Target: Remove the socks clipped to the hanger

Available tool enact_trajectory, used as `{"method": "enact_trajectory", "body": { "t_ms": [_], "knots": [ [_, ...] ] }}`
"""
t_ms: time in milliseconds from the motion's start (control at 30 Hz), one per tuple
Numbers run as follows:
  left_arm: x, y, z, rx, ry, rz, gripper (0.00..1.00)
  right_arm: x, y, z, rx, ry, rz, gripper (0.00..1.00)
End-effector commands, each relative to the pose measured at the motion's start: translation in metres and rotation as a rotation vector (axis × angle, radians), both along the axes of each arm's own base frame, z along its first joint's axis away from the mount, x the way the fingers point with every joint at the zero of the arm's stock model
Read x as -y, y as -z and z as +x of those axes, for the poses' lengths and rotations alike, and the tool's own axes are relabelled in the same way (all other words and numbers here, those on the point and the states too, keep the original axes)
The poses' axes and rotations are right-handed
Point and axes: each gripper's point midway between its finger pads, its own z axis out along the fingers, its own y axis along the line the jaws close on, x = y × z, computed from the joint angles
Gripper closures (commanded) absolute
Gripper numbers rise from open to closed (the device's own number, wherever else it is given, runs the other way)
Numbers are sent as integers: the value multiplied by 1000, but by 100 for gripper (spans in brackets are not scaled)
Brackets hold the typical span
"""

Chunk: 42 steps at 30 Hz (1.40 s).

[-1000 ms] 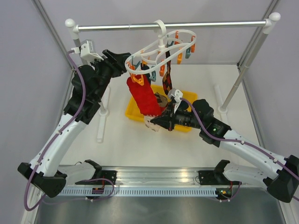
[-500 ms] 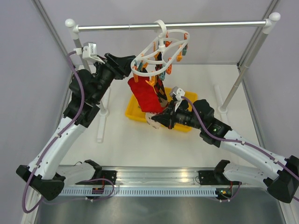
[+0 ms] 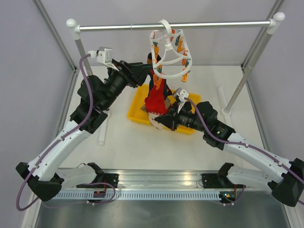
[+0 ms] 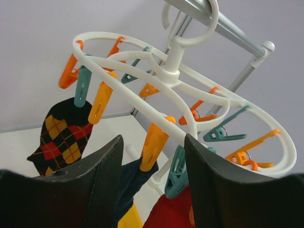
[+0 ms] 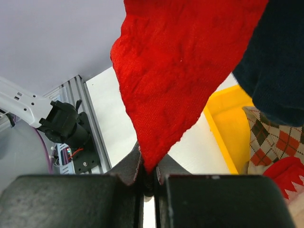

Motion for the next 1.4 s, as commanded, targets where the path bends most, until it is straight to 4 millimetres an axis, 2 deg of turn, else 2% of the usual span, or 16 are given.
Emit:
{"method": "enact_trajectory", "body": {
  "t_ms": [0, 100, 267, 667, 1000, 1200, 1367],
  "knots": [
    [7, -14, 1, 72, -21, 19, 42, 3, -9, 0, 20, 15, 27, 92],
    [22, -12, 0, 73, -11, 36, 42, 5, -12, -1, 27, 20, 30, 92],
    [28, -12, 2, 74, -16, 37, 42, 10, -9, 1, 27, 47, 14, 92],
    [15, -10, -8, 92, -32, 45, 41, 15, 0, 2, 14, 71, -20, 92],
    [-2, 7, -21, 78, -48, 73, 40, 16, 2, 1, 18, 63, -30, 92],
    [-3, 9, -41, 92, 27, 73, 39, 17, 4, 0, 14, 65, -35, 92],
    [15, 6, -64, 141, 182, 108, 37, 16, 4, -1, 14, 53, -40, 92]
  ]
}}
